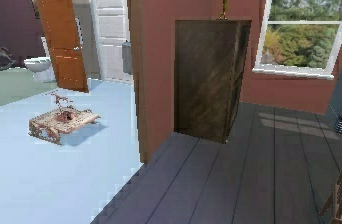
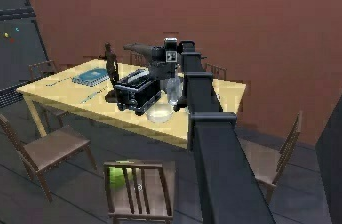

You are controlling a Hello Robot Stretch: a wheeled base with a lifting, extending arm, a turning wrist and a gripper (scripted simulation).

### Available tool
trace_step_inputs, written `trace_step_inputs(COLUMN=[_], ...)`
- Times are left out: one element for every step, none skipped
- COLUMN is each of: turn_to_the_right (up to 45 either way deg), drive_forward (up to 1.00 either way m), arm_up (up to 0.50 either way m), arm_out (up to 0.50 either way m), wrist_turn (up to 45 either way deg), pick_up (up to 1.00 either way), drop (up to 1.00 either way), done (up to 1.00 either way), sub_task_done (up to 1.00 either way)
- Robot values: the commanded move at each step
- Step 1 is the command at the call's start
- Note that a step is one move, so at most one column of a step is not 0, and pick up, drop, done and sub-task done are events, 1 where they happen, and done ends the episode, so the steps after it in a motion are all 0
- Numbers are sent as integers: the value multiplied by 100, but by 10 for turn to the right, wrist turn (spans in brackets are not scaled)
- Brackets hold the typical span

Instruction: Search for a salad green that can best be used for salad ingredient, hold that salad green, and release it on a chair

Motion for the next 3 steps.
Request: trace_step_inputs(turn_to_the_right=[0,0,0], drive_forward=[0,0,0], arm_up=[0,0,0], arm_out=[-10,0,0], wrist_turn=[0,-450,-450], pick_up=[0,0,0], drop=[0,0,0], done=[0,0,0], sub_task_done=[0,0,0])
